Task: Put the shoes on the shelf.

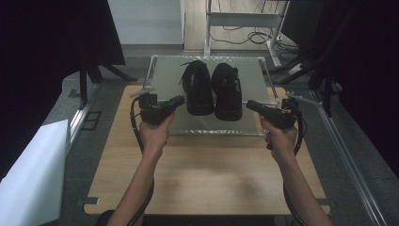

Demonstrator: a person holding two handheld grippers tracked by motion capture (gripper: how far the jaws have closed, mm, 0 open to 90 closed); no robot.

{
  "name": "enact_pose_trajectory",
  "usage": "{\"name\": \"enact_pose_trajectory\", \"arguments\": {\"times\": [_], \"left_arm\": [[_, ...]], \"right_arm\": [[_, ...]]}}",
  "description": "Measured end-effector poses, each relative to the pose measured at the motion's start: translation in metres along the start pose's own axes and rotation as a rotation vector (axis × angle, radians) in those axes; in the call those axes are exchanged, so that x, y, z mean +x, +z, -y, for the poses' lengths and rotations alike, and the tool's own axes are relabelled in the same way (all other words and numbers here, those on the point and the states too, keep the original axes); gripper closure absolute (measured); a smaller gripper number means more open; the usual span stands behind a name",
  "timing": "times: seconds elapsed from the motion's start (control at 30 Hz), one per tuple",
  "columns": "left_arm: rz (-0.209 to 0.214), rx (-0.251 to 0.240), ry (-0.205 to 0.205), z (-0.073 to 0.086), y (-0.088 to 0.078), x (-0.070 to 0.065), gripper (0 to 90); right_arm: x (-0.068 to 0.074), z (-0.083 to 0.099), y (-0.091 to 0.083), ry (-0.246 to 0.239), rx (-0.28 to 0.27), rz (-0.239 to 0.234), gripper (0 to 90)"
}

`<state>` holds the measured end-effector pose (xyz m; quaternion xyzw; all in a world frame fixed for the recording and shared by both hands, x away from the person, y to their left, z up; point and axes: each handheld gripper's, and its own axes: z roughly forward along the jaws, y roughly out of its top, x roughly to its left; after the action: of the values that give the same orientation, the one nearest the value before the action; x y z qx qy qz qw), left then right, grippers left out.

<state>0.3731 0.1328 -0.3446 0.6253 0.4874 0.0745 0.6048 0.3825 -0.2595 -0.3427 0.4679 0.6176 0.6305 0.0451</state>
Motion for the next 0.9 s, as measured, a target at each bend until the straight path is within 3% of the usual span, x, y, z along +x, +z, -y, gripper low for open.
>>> {"name": "enact_pose_trajectory", "arguments": {"times": [0.2, 0.33, 0.47, 0.63, 0.9], "left_arm": [[0.04, 0.023, 0.033, 0.02, -0.003, -0.006, 83.8], [0.061, 0.044, 0.052, 0.03, -0.002, -0.01, 84.2], [0.054, 0.061, 0.074, 0.035, 0.004, -0.014, 84.1], [0.045, 0.054, 0.079, 0.033, 0.005, -0.015, 84.2], [0.017, 0.046, 0.06, 0.027, 0.011, -0.011, 84.2]], "right_arm": [[0.007, 0.021, -0.007, -0.051, 0.026, -0.003, 83.7], [0.007, 0.033, -0.009, -0.06, 0.05, -0.007, 86.9], [0.006, 0.043, -0.004, -0.072, 0.072, -0.022, 88.1], [0.009, 0.043, 0.002, -0.073, 0.059, -0.039, 88.3], [0.009, 0.035, 0.006, -0.071, 0.028, 0.001, 88.8]]}}
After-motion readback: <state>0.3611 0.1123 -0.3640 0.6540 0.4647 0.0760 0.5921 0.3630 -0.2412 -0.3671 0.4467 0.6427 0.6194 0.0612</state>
